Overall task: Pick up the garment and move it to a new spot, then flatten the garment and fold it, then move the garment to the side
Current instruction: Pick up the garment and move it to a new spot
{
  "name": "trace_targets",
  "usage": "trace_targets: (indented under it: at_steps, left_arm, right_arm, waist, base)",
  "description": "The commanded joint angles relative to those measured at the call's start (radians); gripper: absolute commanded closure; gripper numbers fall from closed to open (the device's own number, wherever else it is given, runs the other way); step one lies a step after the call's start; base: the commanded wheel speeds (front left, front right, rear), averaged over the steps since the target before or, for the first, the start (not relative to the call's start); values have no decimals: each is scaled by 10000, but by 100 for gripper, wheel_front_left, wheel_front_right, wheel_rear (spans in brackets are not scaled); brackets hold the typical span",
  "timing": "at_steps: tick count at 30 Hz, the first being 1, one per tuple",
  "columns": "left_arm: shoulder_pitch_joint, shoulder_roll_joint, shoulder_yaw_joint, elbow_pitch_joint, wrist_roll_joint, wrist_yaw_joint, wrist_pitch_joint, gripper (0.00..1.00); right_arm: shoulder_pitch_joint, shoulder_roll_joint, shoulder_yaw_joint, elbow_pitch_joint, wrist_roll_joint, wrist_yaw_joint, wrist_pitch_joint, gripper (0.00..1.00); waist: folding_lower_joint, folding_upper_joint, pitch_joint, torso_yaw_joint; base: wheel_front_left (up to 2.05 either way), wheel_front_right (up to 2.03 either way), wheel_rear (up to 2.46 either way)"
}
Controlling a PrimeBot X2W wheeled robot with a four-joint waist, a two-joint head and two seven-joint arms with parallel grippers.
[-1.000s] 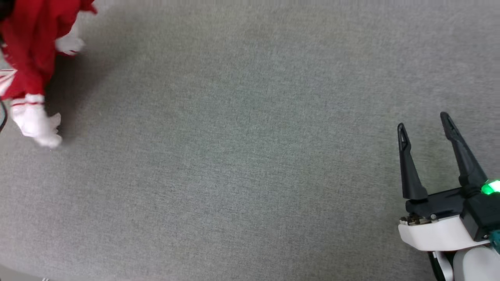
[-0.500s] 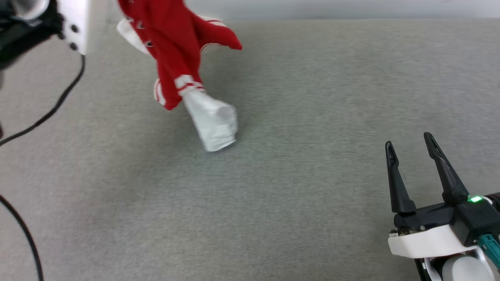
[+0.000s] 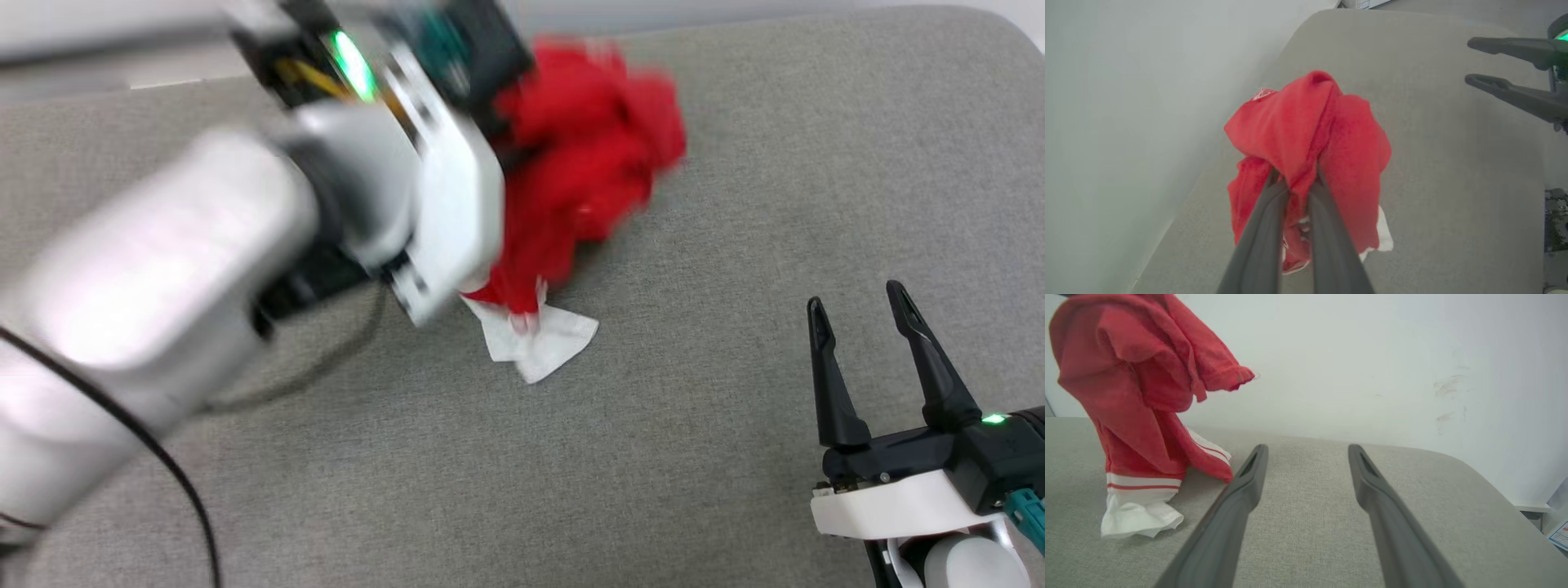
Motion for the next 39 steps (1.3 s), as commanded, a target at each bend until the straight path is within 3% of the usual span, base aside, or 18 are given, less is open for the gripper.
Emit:
trace_targets:
  at_steps: [1,9,14,19,20,21,25,28,31,39]
  left_arm:
    - [495,-246,-375,113,89,7,-171,100]
    - [2560,-1501,-2092,1356,448,7,-847,100]
    - [4168,-2244,-2211,1751,867,5,-508,100]
    - [4893,-2529,-2230,1855,1290,4,-627,100]
    - [4780,-2544,-2223,1927,1386,5,-889,62]
    - [4648,-2552,-2216,2013,1467,5,-1186,0]
    - [4294,-2677,-1959,2291,1934,64,-2746,0]
    - [4291,-2707,-1516,2218,2320,602,-3860,0]
    - [4478,-2636,-1105,2018,2735,1405,-4834,0]
    - [5598,-2111,275,1757,3537,4212,-7207,0]
  right_arm:
    - [-53,35,5,33,62,-7,-21,0]
    - [-256,34,-117,28,-20,-7,-21,0]
    - [-313,34,-129,97,33,-7,-22,0]
    - [-204,33,-107,206,58,-7,-21,0]
    - [-150,33,-117,223,51,-7,-22,0]
    - [-93,33,-119,257,43,-7,-21,0]
    - [134,33,-128,380,-30,-7,-21,0]
    - [326,32,-142,444,-60,-7,-21,0]
    - [511,33,-168,492,-71,-7,-21,0]
    - [867,34,-133,612,-94,-7,-21,0]
  waist:
    - [1,0,80,-70]
    - [1,0,424,-169]
    - [1,0,550,-151]
    - [1,0,386,-38]
    - [1,0,305,9]
    - [1,0,207,47]
    - [1,0,-245,210]
    - [1,0,-615,332]
    - [1,0,-940,486]
    - [1,0,-1621,820]
  base:
    - [0,0,0]
    - [0,0,0]
    - [0,0,0]
    - [0,0,0]
    - [0,0,0]
    - [0,0,0]
    - [0,0,0]
    - [0,0,0]
    - [0,0,0]
    - [0,0,0]
